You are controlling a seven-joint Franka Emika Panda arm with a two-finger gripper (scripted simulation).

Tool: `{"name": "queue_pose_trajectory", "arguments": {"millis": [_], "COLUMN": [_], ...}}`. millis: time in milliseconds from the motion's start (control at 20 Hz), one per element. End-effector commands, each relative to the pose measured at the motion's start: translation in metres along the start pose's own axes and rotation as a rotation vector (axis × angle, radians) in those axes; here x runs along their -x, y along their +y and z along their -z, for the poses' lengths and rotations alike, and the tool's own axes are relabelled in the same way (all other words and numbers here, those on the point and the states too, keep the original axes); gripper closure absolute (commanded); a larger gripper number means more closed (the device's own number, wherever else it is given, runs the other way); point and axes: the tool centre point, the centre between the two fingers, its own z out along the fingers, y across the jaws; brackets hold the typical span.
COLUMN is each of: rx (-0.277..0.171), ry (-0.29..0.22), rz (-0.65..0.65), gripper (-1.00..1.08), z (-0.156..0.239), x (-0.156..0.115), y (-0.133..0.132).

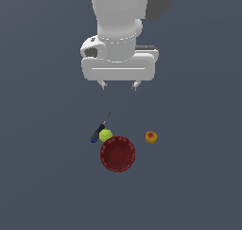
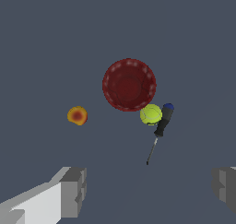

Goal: Pick up a designated object from a clutter of objects.

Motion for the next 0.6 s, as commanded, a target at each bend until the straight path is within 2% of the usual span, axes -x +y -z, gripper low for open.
{"name": "queue_pose_trajectory", "arguments": {"millis": [0, 550], "rx": [0.0, -0.004], "ry": [0.0, -0.038], "rz": [0.0, -0.036], "gripper": [-0.92, -0.92], "z": [0.0, -0.007], "x": [0.0, 0.01], "y": [0.0, 0.027]}}
